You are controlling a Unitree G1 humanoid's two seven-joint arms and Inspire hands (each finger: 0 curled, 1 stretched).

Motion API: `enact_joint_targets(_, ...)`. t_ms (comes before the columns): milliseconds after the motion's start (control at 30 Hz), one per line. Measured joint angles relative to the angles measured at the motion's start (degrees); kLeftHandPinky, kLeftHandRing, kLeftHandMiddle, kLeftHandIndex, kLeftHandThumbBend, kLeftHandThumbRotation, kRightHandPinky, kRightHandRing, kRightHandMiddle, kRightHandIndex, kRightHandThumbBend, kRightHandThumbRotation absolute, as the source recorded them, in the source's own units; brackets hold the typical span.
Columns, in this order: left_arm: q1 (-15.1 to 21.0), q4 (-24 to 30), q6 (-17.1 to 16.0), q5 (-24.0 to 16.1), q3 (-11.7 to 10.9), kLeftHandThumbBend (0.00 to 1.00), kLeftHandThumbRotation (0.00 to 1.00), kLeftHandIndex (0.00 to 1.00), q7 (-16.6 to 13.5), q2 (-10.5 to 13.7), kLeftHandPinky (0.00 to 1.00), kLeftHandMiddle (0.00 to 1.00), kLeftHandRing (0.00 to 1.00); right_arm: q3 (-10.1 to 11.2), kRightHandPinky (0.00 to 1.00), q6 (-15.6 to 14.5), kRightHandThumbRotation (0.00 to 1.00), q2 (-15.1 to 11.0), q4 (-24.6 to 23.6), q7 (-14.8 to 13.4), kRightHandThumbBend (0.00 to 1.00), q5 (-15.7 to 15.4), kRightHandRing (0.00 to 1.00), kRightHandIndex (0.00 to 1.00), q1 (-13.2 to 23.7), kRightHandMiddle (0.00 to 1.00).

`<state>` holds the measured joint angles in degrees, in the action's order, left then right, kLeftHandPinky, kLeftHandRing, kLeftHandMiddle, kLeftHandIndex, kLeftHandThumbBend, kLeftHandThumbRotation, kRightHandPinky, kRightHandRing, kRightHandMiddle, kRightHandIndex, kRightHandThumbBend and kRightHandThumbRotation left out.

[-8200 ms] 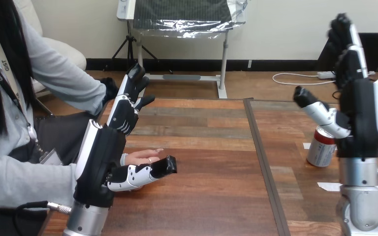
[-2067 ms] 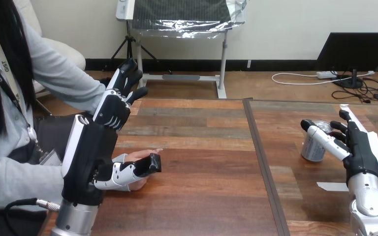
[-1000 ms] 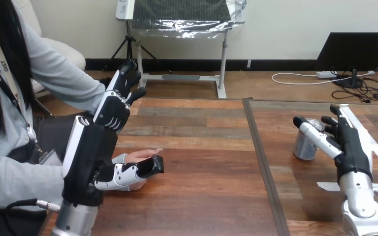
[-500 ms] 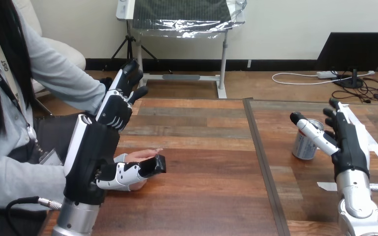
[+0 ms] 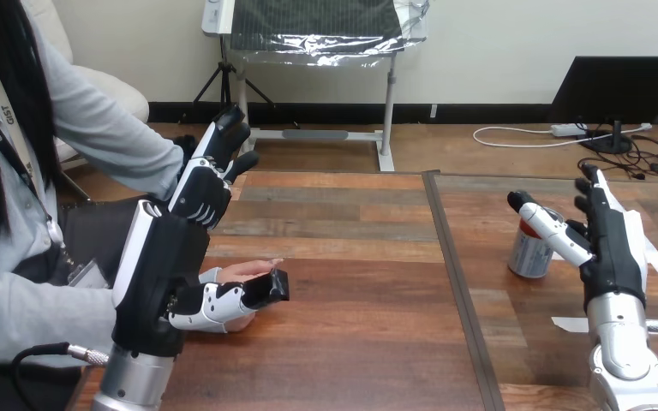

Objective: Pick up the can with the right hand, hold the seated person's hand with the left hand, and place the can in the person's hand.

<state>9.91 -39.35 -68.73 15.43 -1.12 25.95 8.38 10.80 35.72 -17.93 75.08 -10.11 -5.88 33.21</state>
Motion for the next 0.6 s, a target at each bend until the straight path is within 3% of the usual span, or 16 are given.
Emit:
enact_joint_targets(233,0.4,-0.7,0.0,0.0,0.0,1.0,0.54,0.95,0.0,0.0,0.9,0.99,0.97,0.1,0.93,0.4,0.53,0.0,-0.2,0.3,1.0,0.5,1.0,1.0,0.0,1.0)
enact_joint_targets(600,0.6,-1.1,0.0,0.3,0.0,1.0,0.54,0.96,0.6,0.0,0.9,0.99,0.97,-0.2,0.94,0.6,0.56,0.0,-0.2,-1.6,1.0,0.1,1.0,1.0,0.0,1.0)
